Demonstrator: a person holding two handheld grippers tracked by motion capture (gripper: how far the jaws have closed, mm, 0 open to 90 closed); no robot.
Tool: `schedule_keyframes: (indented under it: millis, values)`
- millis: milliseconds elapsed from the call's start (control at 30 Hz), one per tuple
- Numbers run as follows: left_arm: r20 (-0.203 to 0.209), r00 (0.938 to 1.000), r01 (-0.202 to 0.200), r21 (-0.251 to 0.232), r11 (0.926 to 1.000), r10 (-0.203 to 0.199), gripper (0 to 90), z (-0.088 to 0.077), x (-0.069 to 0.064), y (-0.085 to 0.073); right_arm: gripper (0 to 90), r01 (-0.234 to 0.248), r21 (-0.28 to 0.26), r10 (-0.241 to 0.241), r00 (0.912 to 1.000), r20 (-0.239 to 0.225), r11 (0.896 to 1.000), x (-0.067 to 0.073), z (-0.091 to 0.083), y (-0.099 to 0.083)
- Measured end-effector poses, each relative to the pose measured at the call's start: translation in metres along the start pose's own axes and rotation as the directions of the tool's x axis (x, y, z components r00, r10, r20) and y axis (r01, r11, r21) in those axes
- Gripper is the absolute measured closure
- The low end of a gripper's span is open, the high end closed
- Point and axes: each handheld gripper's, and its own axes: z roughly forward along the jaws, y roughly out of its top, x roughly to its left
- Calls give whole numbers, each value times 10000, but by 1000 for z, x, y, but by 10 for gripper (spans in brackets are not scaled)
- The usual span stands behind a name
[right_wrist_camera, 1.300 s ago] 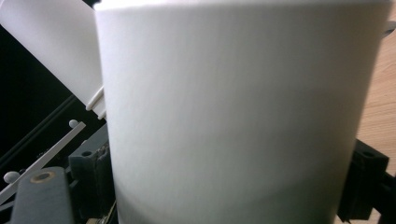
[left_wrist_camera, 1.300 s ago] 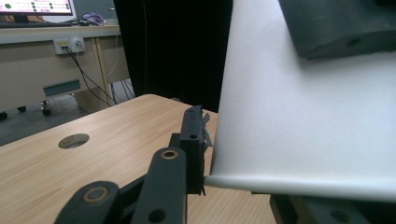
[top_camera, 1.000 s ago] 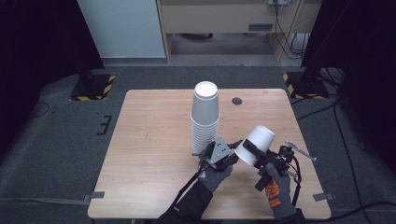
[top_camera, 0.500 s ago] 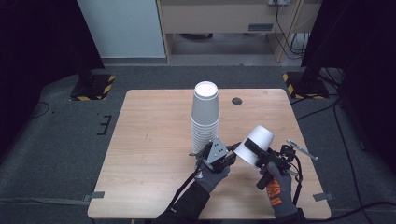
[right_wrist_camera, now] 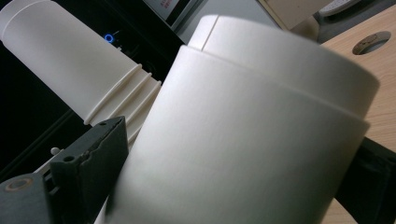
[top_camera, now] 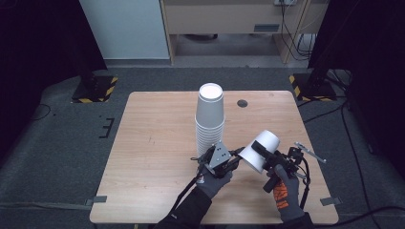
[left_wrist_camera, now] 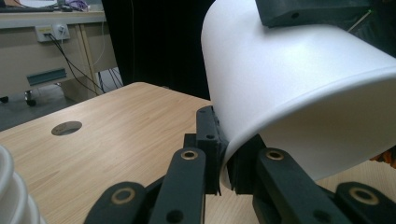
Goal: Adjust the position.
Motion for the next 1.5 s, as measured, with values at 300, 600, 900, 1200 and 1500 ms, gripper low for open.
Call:
schedule_keyframes:
  millis: [300, 600, 900, 1200, 1500]
  values:
    - [238, 9997, 50, 247, 9997, -55, 848, -5, -1, -1, 69, 84, -237, -78, 9996, 288, 9997, -7, -2, 3]
    - [407, 9991, 71, 378, 9993, -87, 858, -16, 1, 2, 94, 379, -475, -340, 9961, 817, 9982, -14, -5, 6]
    - [712, 9974, 46, 774, 9970, -101, 860, -26, 2, 3, 104, 770, -607, -677, 9875, 1425, 9952, -22, -9, 10]
    - [777, 9969, 57, 949, 9955, -131, 859, -42, 6, 4, 120, 1384, -602, -1219, 9672, 2229, 9885, -32, -12, 15]
    - [792, 9966, 141, 1047, 9944, -225, 859, -57, 13, 10, 110, 2813, 298, -2758, 9070, 3182, 9592, -40, -11, 15]
